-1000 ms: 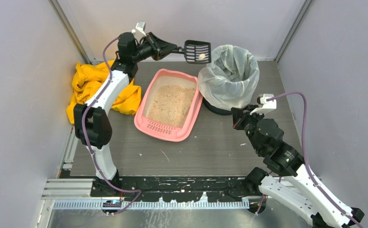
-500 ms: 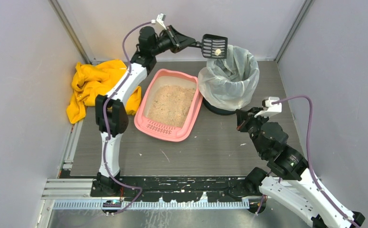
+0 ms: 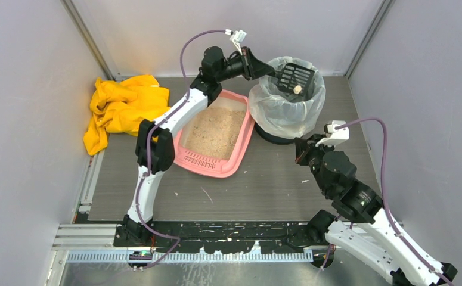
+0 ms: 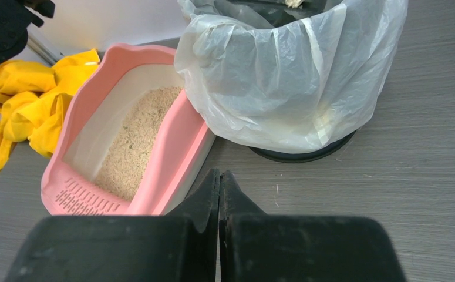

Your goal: Clean the litter box

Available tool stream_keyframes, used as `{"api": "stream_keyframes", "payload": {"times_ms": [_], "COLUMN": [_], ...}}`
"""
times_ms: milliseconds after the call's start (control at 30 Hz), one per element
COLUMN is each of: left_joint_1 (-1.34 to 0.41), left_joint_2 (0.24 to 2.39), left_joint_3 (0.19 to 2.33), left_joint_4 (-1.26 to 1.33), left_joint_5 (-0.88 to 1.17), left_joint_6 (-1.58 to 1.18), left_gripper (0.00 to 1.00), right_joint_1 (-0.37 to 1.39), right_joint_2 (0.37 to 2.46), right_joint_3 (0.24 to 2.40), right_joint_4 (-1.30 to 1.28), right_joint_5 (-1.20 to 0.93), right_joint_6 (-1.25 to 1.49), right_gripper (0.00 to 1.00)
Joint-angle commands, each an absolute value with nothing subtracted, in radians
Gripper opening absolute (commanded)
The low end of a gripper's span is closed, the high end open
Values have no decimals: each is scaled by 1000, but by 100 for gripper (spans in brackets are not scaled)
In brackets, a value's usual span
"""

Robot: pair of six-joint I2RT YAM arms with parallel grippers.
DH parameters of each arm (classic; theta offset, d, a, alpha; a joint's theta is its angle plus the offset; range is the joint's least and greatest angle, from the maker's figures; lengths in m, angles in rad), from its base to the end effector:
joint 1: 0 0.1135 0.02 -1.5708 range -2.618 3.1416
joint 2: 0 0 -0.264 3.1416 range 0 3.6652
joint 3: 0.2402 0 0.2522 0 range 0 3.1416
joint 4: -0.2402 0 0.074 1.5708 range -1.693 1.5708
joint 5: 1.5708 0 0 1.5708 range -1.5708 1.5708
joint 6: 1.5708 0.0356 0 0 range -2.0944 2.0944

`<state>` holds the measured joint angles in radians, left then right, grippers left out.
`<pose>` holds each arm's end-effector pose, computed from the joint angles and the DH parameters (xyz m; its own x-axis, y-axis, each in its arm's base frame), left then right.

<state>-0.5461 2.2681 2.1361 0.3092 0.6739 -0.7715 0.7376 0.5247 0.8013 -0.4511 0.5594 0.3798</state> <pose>0.4503 -0.2997 0.3611 -0.5409 -0.3088 -0.7823 0.7723 0.1861 -0.6074 0.0966 0.0623 0.3523 -0.1873 0.2544 -0.9488 -0.1225 0.9523 0.2795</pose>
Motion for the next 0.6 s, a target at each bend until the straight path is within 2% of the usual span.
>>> {"api": "stream_keyframes", "payload": {"times_ms": [0, 200, 567], "left_joint_1": [-561, -585, -589], "left_joint_2": [2231, 2188, 2187], "left_joint_3": [2166, 2171, 2286], "left_joint_4": [493, 305, 210], "left_joint_5": [773, 804, 895], "left_joint_6": [-627, -378, -274], "left_gripper": [0, 0, 0], "right_joint_1": [738, 737, 736], "right_joint_2": [555, 570, 579], "right_joint_3": [811, 809, 802], "right_joint_4": [-423, -419, -394], "right_joint_5": [553, 552, 512], "right_joint_6": [362, 363, 378], "right_gripper": [1, 1, 1]}}
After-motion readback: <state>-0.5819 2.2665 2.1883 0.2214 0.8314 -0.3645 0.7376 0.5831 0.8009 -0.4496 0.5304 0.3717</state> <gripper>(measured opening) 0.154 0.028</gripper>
